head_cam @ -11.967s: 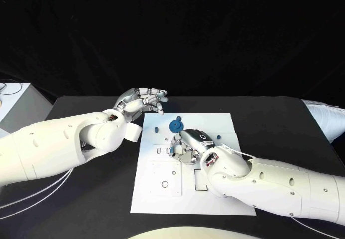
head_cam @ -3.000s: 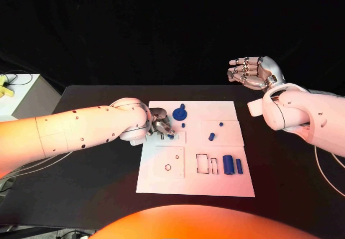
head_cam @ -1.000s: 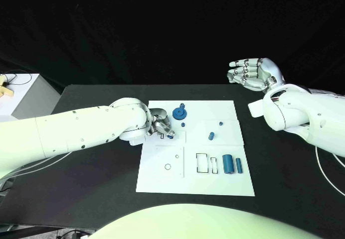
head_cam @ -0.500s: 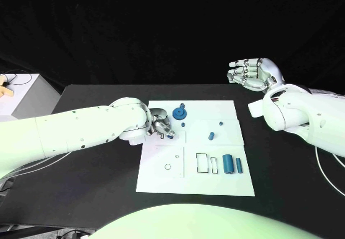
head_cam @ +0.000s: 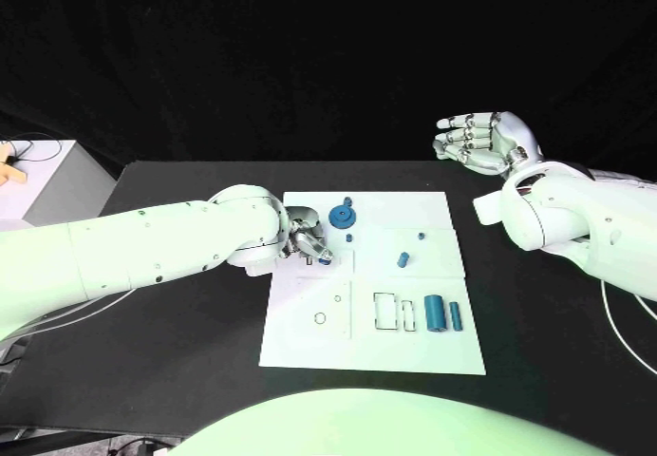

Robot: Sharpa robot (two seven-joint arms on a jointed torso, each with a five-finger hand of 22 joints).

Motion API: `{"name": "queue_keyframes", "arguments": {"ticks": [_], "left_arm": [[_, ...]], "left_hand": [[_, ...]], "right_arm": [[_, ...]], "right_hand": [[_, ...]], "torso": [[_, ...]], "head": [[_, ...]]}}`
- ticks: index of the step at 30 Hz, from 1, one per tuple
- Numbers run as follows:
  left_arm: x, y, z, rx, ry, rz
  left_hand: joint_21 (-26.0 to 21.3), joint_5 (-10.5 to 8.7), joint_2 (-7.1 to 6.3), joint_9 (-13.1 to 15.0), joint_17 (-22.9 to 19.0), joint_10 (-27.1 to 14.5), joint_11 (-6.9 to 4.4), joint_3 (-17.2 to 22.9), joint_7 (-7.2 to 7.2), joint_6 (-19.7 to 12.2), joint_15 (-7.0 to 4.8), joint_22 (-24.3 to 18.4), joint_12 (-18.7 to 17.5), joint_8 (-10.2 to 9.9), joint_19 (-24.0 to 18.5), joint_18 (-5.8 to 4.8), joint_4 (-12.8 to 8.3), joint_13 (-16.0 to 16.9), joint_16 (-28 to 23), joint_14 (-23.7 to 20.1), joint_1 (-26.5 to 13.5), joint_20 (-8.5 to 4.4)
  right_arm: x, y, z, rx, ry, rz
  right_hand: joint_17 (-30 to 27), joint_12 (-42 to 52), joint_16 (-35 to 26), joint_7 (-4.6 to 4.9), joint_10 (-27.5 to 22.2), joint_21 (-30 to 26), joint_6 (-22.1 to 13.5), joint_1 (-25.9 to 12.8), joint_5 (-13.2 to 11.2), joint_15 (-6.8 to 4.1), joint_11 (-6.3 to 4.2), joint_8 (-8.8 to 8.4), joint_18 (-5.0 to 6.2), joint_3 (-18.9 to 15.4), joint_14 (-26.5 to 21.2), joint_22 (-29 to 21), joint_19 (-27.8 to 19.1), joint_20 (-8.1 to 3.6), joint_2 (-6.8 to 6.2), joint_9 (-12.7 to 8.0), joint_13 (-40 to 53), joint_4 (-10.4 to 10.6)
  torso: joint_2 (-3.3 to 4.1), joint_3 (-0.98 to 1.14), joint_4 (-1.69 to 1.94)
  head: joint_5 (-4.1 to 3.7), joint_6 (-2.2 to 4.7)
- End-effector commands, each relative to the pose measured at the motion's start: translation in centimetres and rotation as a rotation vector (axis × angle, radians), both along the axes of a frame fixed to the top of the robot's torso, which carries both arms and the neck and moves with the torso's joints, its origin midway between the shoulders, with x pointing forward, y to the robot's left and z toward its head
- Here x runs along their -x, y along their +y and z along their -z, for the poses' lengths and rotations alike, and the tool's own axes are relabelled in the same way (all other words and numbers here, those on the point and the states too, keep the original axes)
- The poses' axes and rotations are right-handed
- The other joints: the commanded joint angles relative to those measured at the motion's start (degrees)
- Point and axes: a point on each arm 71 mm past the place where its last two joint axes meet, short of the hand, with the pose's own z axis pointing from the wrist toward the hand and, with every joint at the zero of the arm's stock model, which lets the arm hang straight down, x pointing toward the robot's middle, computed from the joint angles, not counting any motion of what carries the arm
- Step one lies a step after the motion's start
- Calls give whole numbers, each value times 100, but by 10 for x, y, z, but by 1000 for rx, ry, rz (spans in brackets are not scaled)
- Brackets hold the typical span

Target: Assemble the parts on the task board

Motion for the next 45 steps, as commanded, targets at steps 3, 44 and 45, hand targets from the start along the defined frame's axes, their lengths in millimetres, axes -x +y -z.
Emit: {"name": "queue_keyframes", "arguments": {"ticks": [3, 44, 45], "left_arm": [[4, 1, 8, -44, 36, 31], [2, -12, 10, -51, 61, 66], [3, -12, 10, -52, 62, 67]], "left_hand": [[19, 37, 60, 12, 1320, 20, -22, 1218, -87, 120, -44, 15, -7, 20, 49, -51, -1193, 21, 26, 531, 15, 0], [25, 2, 175, 60, 1508, 395, -137, 1039, -232, 407, -129, 118, 142, 49, 147, -79, -1032, 288, 82, 595, -279, -70], [24, -1, 179, 62, 1508, 411, -143, 1019, -240, 420, -133, 124, 148, 48, 153, -80, -1022, 300, 82, 595, -292, -73]], "right_arm": [[0, 1, 0, 3, -4, -17], [0, 1, 1, 11, -4, -1], [0, 1, 1, 11, -4, -1]], "right_hand": [[-16, -30, -42, 319, -31, -23, 21, -44, -33, 43, 11, -35, 70, -38, -4, -18, -49, -9, 9, -6, -2, -4], [-80, -21, -51, 333, 15, -13, 103, -67, 89, 48, 14, -37, 73, -73, 0, -134, -73, 3, 38, -11, 1, -32], [-80, -21, -51, 333, 15, -13, 103, -67, 89, 48, 14, -37, 73, -73, 0, -134, -73, 3, 38, -11, 1, -32]], "torso": [[-4, -1, 0], [-3, 3, 3], [-4, 1, 2]], "head": [[0, 1], [16, 1], [18, 1]]}}
